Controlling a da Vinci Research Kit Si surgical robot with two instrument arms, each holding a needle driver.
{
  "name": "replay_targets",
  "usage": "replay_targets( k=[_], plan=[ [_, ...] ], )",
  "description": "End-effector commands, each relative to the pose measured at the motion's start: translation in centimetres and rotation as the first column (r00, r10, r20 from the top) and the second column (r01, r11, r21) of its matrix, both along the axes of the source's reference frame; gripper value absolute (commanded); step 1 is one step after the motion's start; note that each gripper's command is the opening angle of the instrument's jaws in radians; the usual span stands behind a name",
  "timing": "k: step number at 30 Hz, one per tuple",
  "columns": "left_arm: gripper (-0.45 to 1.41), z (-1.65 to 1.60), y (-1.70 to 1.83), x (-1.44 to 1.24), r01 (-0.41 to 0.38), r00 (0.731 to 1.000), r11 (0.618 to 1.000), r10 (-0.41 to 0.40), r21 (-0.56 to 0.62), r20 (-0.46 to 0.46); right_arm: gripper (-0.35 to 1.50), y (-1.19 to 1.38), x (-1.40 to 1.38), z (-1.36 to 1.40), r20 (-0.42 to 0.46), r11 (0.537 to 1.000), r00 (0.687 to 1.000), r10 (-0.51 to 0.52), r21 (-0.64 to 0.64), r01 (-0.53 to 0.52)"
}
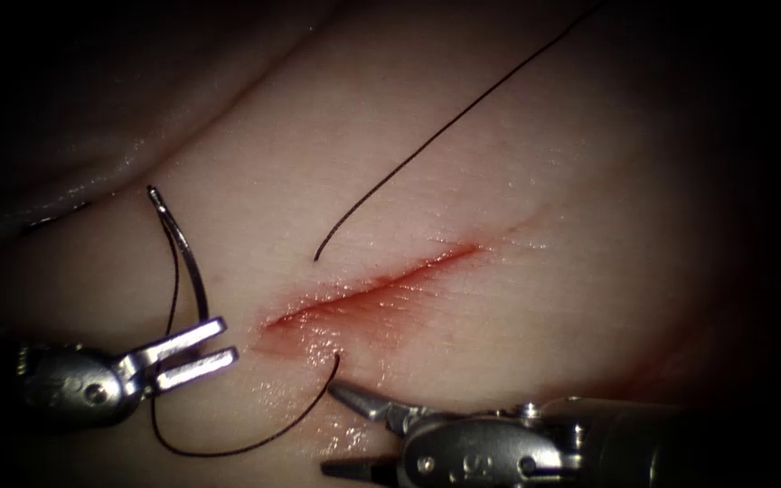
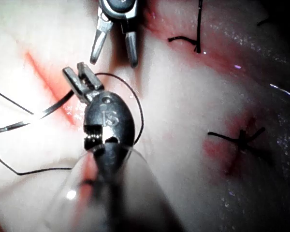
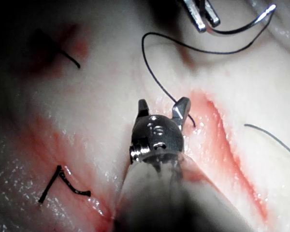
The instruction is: Wound Closure
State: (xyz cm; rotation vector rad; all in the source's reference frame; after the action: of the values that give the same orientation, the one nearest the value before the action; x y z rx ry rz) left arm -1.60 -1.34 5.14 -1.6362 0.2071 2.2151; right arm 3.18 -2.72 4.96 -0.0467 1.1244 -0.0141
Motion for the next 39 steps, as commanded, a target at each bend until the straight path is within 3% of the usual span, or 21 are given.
replay_targets(
  k=[1, 7, 12, 13, 14, 15, 16, 26, 39],
  plan=[
    [-0.45, 0.06, -0.06, -0.05, 0.0, 1.0, 1.0, 0.0, 0.007, 0.003, 1.23, -0.01, 0.08, 0.16, 0.006, 1.0, 1.0, 0.002, -0.006, -0.001],
    [-0.45, 0.07, -0.06, -0.04, 0.0, 1.0, 1.0, -0.001, 0.006, 0.003, 1.23, 0.07, 0.12, 0.42, 0.02, 1.0, 1.0, 0.02, -0.023, -0.019],
    [-0.45, 0.07, -0.06, -0.05, 0.001, 1.0, 1.0, -0.001, 0.005, 0.003, 0.96, 0.15, 0.09, 0.48, 0.004, 0.998, 0.999, 0.043, -0.035, -0.043],
    [-0.45, 0.07, -0.06, -0.05, 0.003, 1.0, 1.0, -0.003, 0.01, 0.005, 0.79, 0.15, 0.09, 0.48, 0.002, 0.998, 0.999, 0.045, -0.036, -0.045],
    [-0.45, 0.08, -0.06, -0.05, 0.003, 1.0, 1.0, -0.003, 0.01, 0.005, 0.49, 0.15, 0.08, 0.48, 0.002, 0.998, 0.999, 0.045, -0.036, -0.044],
    [-0.45, 0.08, -0.07, -0.05, 0.003, 1.0, 1.0, -0.003, 0.01, 0.005, -0.2, 0.14, 0.08, 0.48, -0.005, 0.999, 0.999, 0.037, -0.033, -0.037],
    [-0.45, 0.08, -0.07, -0.05, 0.003, 1.0, 1.0, -0.003, 0.009, 0.005, -0.35, 0.13, 0.07, 0.47, -0.017, 0.999, 0.999, 0.029, -0.029, -0.03],
    [-0.45, 0.13, -0.08, -0.07, 0.006, 1.0, 1.0, -0.006, 0.01, 0.007, -0.35, -0.09, 0.02, 0.17, -0.029, 1.0, 0.999, -0.024, -0.009, 0.023],
    [-0.45, 0.21, -0.09, -0.1, 0.005, 1.0, 1.0, -0.005, 0.012, 0.002, -0.35, -1.0, -0.04, -0.76, 0.005, 0.984, 0.985, -0.175, 0.017, 0.175]
  ],
)
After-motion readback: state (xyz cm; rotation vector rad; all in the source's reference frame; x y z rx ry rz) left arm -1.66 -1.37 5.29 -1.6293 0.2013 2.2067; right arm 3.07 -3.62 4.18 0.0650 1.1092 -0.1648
